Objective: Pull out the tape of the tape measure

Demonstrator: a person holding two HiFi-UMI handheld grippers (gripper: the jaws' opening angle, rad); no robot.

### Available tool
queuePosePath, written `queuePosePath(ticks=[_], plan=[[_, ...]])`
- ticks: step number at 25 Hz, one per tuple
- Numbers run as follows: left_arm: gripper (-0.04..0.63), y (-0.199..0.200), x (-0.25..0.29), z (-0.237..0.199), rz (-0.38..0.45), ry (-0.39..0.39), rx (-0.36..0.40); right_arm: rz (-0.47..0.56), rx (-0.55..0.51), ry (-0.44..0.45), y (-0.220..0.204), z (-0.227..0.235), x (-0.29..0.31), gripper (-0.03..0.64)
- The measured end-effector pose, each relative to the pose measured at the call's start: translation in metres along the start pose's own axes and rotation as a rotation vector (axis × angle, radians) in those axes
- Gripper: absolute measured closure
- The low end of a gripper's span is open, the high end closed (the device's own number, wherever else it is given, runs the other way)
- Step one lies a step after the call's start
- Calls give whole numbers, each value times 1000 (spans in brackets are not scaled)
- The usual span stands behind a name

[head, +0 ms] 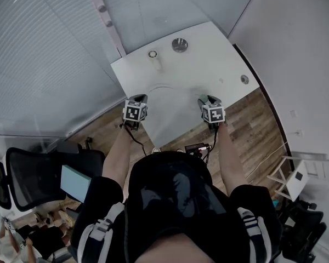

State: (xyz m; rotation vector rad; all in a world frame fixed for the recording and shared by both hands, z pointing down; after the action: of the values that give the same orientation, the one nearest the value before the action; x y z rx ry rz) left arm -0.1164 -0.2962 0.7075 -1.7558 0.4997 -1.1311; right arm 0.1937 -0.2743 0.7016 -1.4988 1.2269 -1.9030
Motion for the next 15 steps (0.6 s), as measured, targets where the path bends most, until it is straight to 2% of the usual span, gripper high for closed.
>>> queuePosePath(ticks=[6,15], plan=[[589,-31,11,-6,-122,26,-57,-120,50,-12,-31,1,17,398],[588,-56,14,-14,-190,63,-79,-188,64,-35,-56,5,18,397]])
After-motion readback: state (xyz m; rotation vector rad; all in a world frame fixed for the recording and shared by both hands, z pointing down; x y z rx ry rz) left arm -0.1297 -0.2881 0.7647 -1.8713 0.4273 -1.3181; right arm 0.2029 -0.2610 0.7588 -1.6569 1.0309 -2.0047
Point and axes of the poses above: the fingertips, and each gripper's own axes: x forward along the fingers, z to its right, y out of its top, the point moved 3 cm from there along -x, backward along the fingers, and after that the axes turned 13 degrees about z, right-handed, at the moved point
